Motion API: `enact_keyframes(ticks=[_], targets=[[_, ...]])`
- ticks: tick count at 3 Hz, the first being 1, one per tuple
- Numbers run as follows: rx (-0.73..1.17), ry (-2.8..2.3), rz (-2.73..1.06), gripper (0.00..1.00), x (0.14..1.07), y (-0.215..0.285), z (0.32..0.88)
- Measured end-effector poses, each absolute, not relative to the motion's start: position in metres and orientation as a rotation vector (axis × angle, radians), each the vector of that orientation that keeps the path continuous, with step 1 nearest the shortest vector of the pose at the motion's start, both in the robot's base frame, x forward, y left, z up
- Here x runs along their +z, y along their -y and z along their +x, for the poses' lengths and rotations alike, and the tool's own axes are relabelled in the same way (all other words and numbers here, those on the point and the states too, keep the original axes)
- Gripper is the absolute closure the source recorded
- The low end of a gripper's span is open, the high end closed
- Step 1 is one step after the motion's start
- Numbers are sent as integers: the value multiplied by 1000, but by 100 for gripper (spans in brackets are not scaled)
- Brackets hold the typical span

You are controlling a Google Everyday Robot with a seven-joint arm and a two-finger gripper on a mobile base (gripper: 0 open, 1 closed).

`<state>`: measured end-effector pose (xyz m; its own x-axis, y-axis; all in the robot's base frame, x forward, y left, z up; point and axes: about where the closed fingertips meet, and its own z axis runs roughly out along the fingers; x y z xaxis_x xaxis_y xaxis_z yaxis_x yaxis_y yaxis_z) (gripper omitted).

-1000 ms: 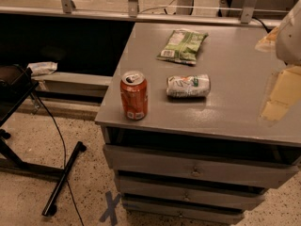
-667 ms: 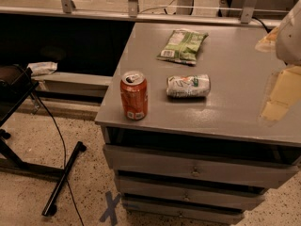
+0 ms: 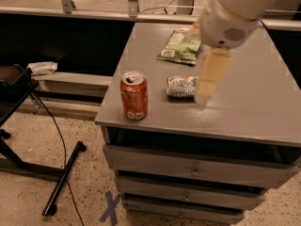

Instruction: Pick coke can

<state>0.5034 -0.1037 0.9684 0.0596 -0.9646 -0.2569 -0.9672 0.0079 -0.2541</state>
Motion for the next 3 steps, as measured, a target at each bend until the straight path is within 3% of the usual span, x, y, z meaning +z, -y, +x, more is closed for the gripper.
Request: enact_keyframes(ticks=[2, 3], targets=[[98, -1605, -2277, 0, 951, -24, 522], [84, -1555, -2404, 0, 932, -59, 521]])
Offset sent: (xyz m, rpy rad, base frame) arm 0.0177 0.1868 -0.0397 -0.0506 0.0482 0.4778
